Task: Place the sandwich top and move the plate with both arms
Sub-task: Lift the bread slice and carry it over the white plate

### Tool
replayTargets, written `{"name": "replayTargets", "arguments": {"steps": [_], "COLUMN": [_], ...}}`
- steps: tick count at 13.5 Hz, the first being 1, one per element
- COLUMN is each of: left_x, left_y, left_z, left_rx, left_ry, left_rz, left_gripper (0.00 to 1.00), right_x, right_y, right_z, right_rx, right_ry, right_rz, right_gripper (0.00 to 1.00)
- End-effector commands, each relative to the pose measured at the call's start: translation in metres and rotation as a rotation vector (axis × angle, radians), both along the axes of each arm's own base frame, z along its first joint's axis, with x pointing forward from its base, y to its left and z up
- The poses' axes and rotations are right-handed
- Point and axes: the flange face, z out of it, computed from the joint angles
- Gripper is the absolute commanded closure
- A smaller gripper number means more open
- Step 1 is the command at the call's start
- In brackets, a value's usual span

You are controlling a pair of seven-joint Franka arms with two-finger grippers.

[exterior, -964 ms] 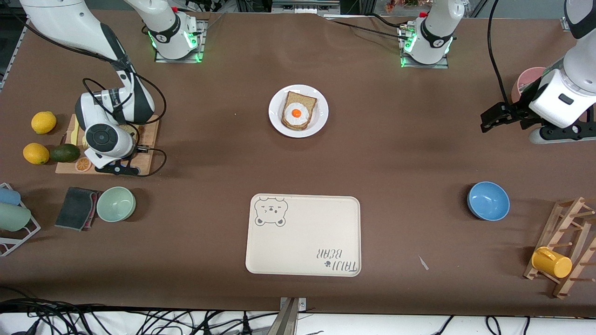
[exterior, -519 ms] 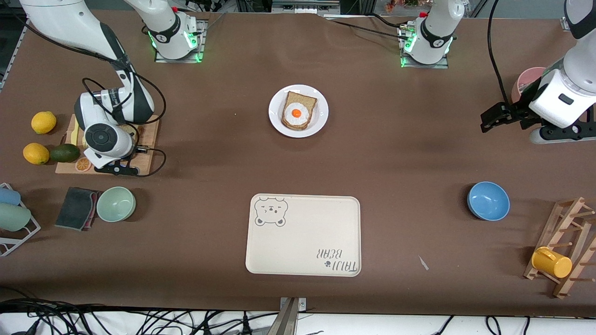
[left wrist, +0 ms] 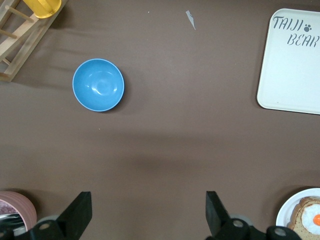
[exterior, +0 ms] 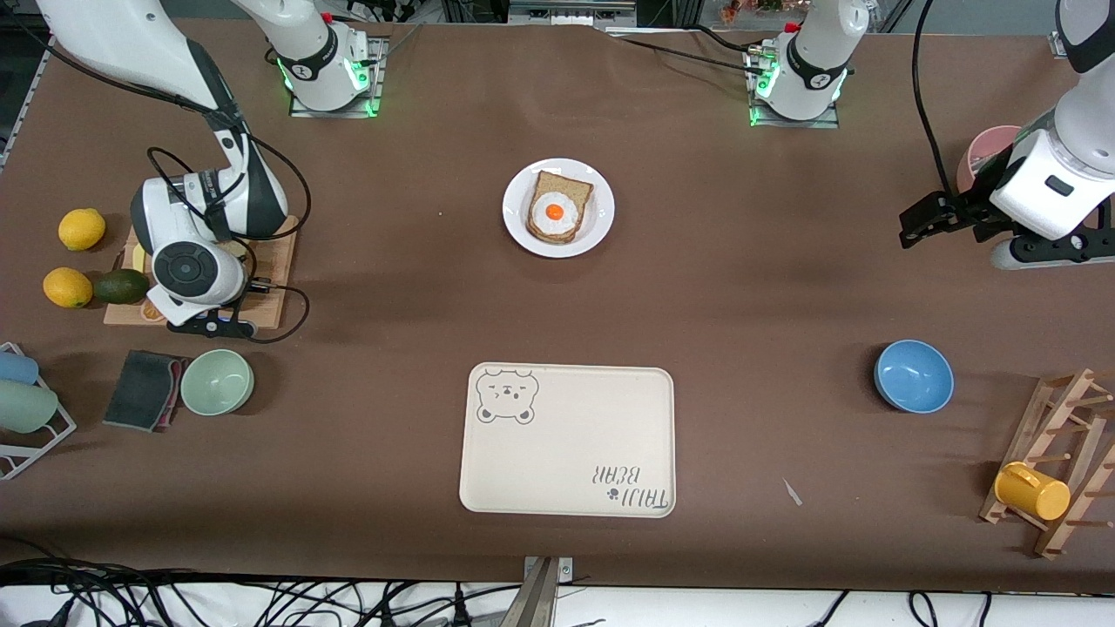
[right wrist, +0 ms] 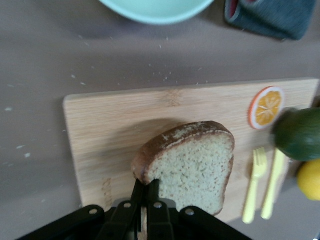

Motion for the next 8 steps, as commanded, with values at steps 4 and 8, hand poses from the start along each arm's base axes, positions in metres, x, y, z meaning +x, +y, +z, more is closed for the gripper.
{"name": "replayTargets", "arguments": {"steps": [4,8], "left_x": [0.002,0.002], "left_y": [0.001,-0.001], "left_z": [0.005,0.005], "left_rx": [0.022,0.021], "left_ry": [0.003,0.003], "left_rz": [0.010,0.007], "left_gripper": [0.00,0.00], "right_x": [0.028,0.020], "right_y": [0.109,0.220], "right_z": [0.071,0.099], "right_rx": [0.027,0.160], "right_ry": [0.014,0.067], "right_rz": [0.034,-0.007], "right_gripper": [1.00,1.00]}}
